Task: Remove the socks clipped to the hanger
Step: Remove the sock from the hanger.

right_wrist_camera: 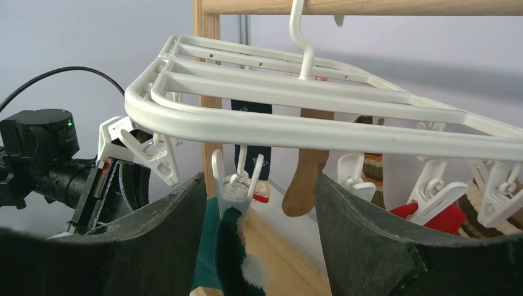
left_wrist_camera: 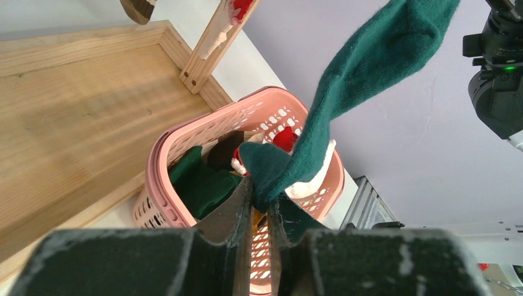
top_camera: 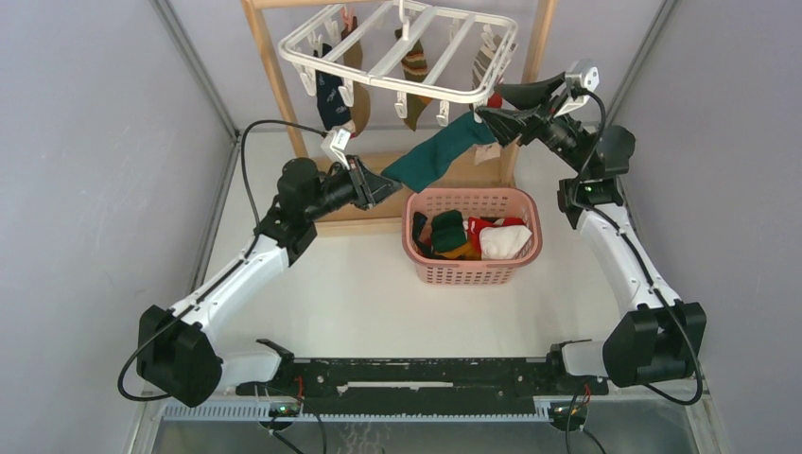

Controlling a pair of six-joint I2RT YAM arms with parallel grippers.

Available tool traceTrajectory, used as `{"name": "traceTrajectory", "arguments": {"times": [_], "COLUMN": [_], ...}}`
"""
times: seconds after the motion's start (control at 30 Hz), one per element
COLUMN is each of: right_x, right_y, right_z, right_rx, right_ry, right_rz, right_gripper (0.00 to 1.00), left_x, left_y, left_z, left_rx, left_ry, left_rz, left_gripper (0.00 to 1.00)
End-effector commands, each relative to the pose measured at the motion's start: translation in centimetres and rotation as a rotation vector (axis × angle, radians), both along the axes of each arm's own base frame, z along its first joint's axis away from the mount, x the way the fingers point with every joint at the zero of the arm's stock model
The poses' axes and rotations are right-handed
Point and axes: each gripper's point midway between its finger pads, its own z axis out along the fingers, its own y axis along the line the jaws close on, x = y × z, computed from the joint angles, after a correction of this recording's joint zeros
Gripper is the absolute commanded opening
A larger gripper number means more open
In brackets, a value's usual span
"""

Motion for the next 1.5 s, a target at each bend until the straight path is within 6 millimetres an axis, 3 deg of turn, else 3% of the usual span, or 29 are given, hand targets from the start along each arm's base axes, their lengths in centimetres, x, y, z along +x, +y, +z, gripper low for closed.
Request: {"name": "traceTrajectory", "arguments": {"times": [0.0,0.4,0.63,0.87,1.03,1.13,1.47], "right_x": [-1.0,-0.6,-0.1,0.3,0.3,0.3,0.3], "right_y": [0.7,1.7,2.0,2.0,2.0,2.0,2.2], "right_z": [2.8,3.2,3.4,3.8,3.9,3.9,3.7], "right_rx": [0.006,0.005,0.009,0.020,0.028,0.028,0.023], "right_ry": [-0.089,-0.093,-0.087,-0.088,-0.086,-0.085,-0.076], "right_rz": [0.020,0.031,0.030,0.019,0.020,0.021,0.026], "right_gripper": [0.71,0.69,0.60,0.59,0.41,0.37,0.10], "left_x": [0.3,0.2,0.3,0.3,0.2,0.3,0.2], "left_y": [-0.1,0.0,0.0,0.1,0.2,0.2,0.2], "left_z": [4.8,4.8,4.7,4.7,4.8,4.7,4.7], "left_rx": [-0.061,-0.061,-0.060,-0.061,-0.061,-0.060,-0.062], "left_ry": [-0.103,-0.104,-0.103,-0.103,-0.105,-0.103,-0.104], "left_rz": [-0.014,-0.018,-0.020,-0.020,-0.021,-0.020,-0.022], "left_gripper": [0.17,0.17,0.17,0.17,0.17,0.17,0.17]}}
